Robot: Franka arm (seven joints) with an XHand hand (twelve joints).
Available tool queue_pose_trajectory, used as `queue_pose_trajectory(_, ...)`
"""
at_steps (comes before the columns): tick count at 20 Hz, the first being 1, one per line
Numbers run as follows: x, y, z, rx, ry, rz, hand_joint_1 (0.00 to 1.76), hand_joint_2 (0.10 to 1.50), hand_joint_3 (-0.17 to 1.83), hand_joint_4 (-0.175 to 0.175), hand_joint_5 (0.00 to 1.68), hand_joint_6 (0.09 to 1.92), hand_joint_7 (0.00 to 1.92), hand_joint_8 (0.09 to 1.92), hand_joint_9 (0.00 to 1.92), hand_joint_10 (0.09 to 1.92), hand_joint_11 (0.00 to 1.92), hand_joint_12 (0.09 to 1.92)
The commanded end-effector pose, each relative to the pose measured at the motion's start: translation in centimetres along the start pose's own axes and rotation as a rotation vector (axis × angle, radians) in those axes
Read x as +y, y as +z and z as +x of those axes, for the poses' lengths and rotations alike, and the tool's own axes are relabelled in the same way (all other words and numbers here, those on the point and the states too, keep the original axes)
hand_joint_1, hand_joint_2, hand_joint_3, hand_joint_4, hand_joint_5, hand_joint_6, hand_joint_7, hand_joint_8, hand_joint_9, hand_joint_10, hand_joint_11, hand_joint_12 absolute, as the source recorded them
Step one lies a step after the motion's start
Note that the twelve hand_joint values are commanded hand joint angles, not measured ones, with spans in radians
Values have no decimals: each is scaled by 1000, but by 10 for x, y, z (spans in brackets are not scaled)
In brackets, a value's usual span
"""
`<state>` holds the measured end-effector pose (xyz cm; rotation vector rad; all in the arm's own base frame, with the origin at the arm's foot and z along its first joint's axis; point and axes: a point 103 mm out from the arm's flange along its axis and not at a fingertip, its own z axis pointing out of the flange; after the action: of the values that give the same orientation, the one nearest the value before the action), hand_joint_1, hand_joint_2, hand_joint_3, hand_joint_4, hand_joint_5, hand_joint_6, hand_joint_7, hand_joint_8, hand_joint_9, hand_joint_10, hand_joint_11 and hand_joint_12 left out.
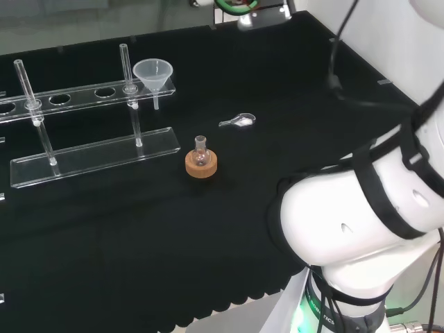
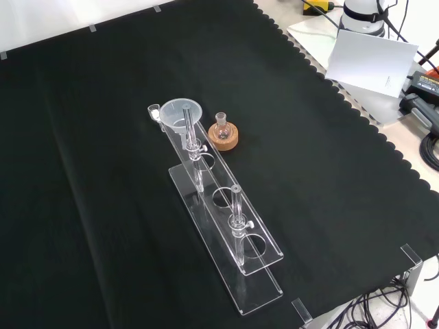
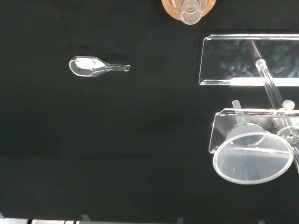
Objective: Pick up the funnel from the transparent funnel stand.
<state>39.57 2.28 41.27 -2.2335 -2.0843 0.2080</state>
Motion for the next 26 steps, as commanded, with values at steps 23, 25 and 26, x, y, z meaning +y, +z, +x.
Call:
queue_pose_trajectory(23, 91, 67, 96, -53, -131, 187, 308, 911, 284, -11, 141, 87, 40, 643, 336, 735, 247, 1425)
queue_pose_trajectory(25, 94, 70, 97, -60, -134, 210, 326, 896, 279, -14, 133, 87, 39, 657, 355, 732, 288, 1427)
queue_pose_trajectory(26, 96, 71, 97, -54, -141, 217, 337, 886, 275, -15, 130, 87, 37, 661, 358, 731, 299, 1429)
